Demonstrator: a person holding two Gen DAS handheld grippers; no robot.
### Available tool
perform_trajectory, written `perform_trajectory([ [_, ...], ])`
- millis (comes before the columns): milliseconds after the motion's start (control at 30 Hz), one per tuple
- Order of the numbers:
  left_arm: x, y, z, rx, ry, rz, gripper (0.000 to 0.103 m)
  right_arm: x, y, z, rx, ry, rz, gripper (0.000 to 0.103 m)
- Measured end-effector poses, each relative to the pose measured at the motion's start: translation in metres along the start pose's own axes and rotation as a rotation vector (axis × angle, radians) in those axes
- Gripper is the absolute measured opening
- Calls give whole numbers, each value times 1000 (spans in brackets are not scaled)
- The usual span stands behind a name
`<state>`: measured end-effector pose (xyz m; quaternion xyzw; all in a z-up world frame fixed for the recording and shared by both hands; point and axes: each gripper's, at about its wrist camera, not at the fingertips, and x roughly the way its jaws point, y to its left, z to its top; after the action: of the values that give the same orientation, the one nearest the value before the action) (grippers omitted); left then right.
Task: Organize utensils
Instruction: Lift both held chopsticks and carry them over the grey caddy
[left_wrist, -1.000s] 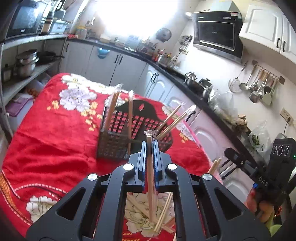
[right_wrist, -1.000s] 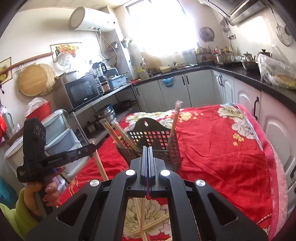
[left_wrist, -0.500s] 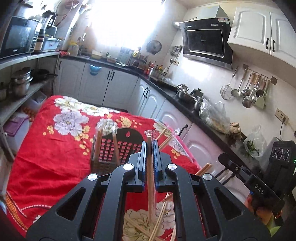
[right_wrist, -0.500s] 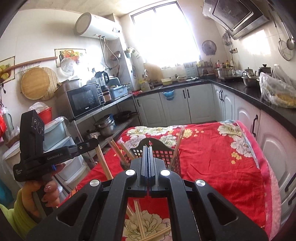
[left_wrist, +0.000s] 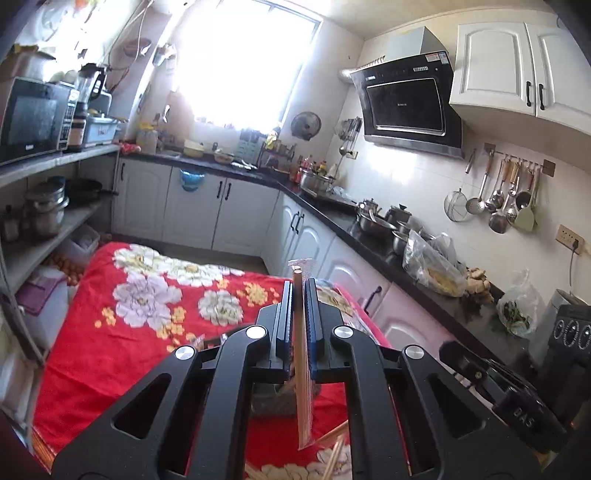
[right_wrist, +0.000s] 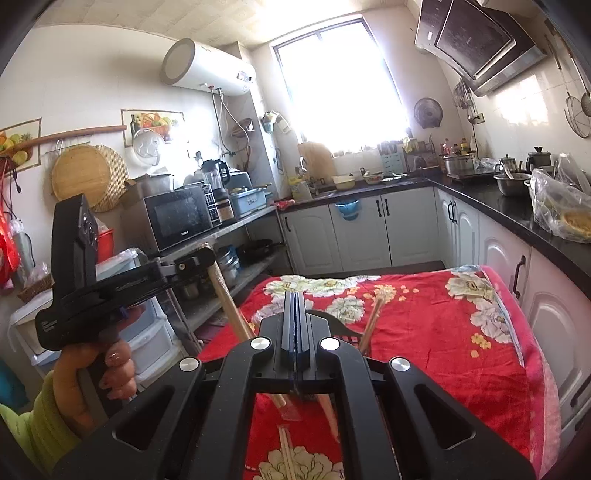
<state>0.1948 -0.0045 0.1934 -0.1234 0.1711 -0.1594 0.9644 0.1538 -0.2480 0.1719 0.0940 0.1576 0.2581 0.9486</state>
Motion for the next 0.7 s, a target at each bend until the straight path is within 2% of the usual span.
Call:
perform_trajectory([
  [400, 19, -8, 21, 52, -65, 80, 3, 4, 7, 36, -18, -67, 21, 1],
  [700, 38, -8, 23, 73, -97, 144, 3, 13, 10, 62, -35, -105, 36, 1],
])
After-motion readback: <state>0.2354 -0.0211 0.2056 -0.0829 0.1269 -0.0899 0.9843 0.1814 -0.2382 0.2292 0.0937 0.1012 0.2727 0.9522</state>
